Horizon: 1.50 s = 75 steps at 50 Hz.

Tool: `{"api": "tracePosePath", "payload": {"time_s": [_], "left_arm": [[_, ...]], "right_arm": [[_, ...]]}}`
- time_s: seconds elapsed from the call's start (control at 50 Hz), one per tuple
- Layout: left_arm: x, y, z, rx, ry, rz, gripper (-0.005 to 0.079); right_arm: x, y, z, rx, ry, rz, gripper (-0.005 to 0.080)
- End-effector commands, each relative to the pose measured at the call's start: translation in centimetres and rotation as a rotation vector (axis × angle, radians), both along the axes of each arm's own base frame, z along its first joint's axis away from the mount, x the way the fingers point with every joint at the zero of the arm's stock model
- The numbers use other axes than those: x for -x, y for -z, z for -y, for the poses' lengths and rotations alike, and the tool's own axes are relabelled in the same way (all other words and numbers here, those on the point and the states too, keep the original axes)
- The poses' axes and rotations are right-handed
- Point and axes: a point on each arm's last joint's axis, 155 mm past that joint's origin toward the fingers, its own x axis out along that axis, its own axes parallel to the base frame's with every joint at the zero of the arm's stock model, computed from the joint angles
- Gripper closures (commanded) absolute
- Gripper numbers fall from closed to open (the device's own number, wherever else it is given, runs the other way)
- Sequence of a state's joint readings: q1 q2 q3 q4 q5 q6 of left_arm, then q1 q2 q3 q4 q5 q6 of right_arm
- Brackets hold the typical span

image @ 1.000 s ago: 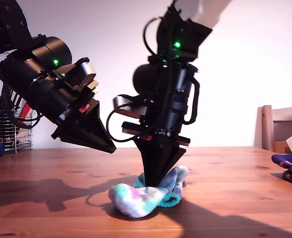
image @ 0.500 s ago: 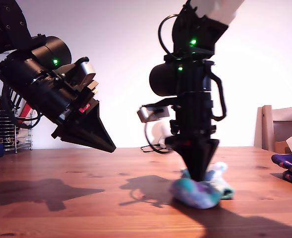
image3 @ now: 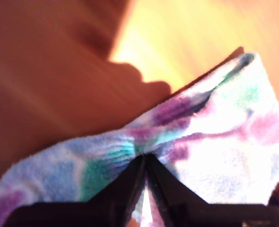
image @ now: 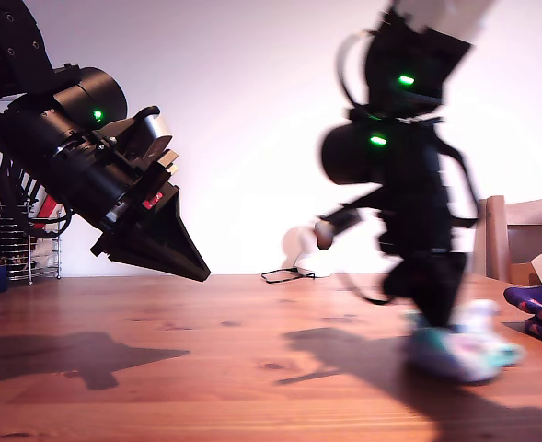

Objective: Fold the socks in front of you. After folding them, place them to the right side.

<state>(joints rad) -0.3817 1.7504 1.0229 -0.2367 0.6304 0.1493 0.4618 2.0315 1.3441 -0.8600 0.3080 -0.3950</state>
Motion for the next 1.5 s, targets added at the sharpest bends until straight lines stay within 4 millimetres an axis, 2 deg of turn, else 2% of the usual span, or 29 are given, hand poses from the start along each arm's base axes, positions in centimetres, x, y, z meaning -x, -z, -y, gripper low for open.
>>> {"api": "tracePosePath", "payload": {"time_s": [0.0,0.16,0.5,0.76,0.9,1.16,1.26,1.38,1.48], "left_arm": [[0.0,-0.1,0.0,0.006,0.006,0.013,0.0766],[-0.3,-0.5,0.2,0.021,0.012,0.029,0.0766],[-0.5,-0.8,0.4,0.032,0.014,0.046,0.0766],[-0.8,-1.5,0.9,0.062,0.028,0.071,0.0766],[-0.9,-1.6,1.0,0.068,0.021,0.072,0.0766],[-1.0,-1.8,1.0,0.073,0.019,0.077,0.0766],[-1.3,-2.2,1.1,0.08,0.019,0.096,0.0766],[-1.4,-3.4,1.2,0.095,0.021,0.129,0.0766],[-1.3,-4.6,1.3,0.104,0.038,0.172,0.0766]], "right_arm": [[7.9,7.8,5.1,0.143,0.032,-0.318,0.0765],[7.7,7.5,6.0,0.15,0.014,-0.296,0.0765],[6.4,5.8,5.9,0.14,-0.044,-0.243,0.0765],[4.4,2.6,5.1,0.093,-0.039,-0.12,0.0765],[3.6,0.1,3.9,0.014,-0.035,-0.05,0.0765],[2.1,-4.0,-0.5,-0.244,-0.024,0.078,0.0765],[1.5,-5.3,-1.3,-0.295,-0.036,0.122,0.0765],[1.3,-5.8,-1.4,-0.304,-0.045,0.138,0.0765],[1.4,-5.9,-3.0,-0.391,-0.038,0.13,0.0765]]}}
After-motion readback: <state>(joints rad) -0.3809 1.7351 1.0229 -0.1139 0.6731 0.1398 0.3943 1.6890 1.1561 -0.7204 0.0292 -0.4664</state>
